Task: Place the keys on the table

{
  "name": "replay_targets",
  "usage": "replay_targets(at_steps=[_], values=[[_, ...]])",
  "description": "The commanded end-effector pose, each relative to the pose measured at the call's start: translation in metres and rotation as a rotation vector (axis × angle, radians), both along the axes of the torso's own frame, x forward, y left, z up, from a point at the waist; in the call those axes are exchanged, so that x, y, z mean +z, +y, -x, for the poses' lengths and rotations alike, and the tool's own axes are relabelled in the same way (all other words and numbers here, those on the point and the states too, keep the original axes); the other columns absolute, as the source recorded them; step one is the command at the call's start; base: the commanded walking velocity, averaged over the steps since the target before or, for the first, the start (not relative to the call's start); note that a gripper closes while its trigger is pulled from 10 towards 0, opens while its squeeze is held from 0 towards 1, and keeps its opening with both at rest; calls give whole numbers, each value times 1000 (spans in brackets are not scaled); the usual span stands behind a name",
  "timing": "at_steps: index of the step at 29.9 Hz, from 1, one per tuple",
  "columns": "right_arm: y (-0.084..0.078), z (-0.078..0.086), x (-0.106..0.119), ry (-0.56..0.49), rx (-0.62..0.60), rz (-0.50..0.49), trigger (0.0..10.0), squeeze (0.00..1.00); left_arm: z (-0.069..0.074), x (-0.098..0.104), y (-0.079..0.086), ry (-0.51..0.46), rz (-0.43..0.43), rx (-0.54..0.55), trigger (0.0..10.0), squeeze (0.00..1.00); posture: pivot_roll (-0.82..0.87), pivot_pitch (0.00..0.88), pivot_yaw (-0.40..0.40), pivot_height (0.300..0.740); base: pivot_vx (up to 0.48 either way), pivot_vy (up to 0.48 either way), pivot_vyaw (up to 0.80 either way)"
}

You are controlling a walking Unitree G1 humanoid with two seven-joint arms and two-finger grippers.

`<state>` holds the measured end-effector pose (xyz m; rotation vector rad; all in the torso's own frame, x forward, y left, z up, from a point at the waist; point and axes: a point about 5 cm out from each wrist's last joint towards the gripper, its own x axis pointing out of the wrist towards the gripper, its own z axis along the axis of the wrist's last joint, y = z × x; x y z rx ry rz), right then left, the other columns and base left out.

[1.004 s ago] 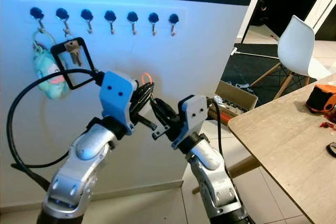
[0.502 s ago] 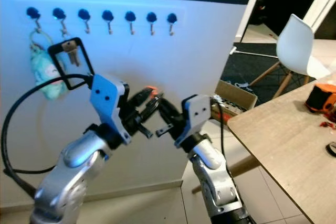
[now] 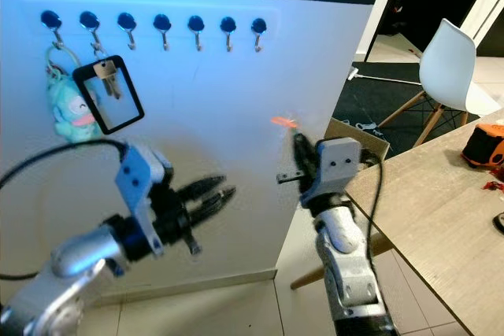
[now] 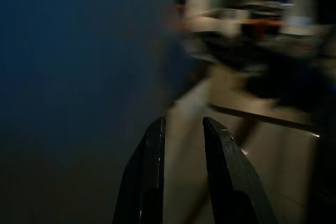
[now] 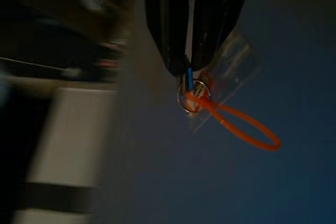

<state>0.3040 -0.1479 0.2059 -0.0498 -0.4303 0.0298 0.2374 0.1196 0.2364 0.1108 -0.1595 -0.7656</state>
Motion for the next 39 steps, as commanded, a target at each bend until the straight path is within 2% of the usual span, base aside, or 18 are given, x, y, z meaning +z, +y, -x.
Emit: replay_targets(at_steps=[1,6,7,9,13,14,15,17,21,23,29,30,31,32,35,36,37,39], values=[[-11,4,-1,-4,-74,7,10000,0,-1,-4,-3,18,14,-5,10000,0,197,171,-79,740,0,0,0],[-38,7,-12,42,-241,1,10000,0,-4,-5,-2,19,9,10,10000,0,183,169,-77,740,0,0,0],[-85,8,-27,122,-448,-3,10000,0,-9,-6,4,18,10,60,10000,0,175,169,-71,740,0,0,0],[-85,8,-27,122,-448,-3,10000,0,-9,-6,4,18,10,60,10000,0,175,169,-71,740,0,0,0],[-161,22,-45,235,-753,5,10000,0,-22,-7,18,13,10,184,10000,0,171,168,-67,740,0,0,0],[-161,22,-45,235,-753,5,10000,0,-22,-7,18,13,10,184,10000,0,171,168,-67,740,0,0,0],[-174,27,-47,253,-808,10,10000,0,-24,-8,21,14,11,212,10000,0,169,169,-67,740,0,0,0],[-174,27,-47,253,-808,10,10000,0,-24,-8,21,14,11,212,10000,0,169,169,-67,740,0,0,0],[-203,42,-68,361,-924,23,10000,0,-32,-11,34,14,-13,310,10000,0,166,173,-67,740,0,0,0],[-207,45,-73,381,-944,22,10000,0,-33,-12,35,15,-13,318,10000,0,166,173,-67,740,0,0,0],[-230,70,-105,507,-1076,-67,10000,31,-33,-15,36,15,-20,342,10000,0,175,176,-69,740,0,0,0],[-233,73,-108,518,-1094,-76,10000,118,-33,-16,37,15,-20,349,10000,0,175,176,-69,740,0,0,0],[-233,73,-108,518,-1094,-76,10000,118,-33,-16,37,15,-20,349,10000,0,175,176,-69,740,0,0,0],[-236,76,-110,522,-1100,-79,10000,1000,-34,-16,40,14,-20,372,10000,0,176,176,-69,740,0,0,0],[-233,71,-105,482,-1059,-70,10000,1000,-39,-13,48,-11,-8,454,10000,0,172,176,-66,740,0,0,0],[-224,59,-94,406,-986,-26,10000,0,-42,-7,55,-46,14,524,10000,0,172,176,-66,740,0,0,0],[-224,59,-94,406,-986,-26,10000,0,-42,-7,55,-46,14,524,10000,0,172,176,-66,740,0,0,0],[-209,44,-75,292,-896,36,10000,0,-43,5,64,-112,38,598,10000,0,172,176,-66,740,0,0,0]])
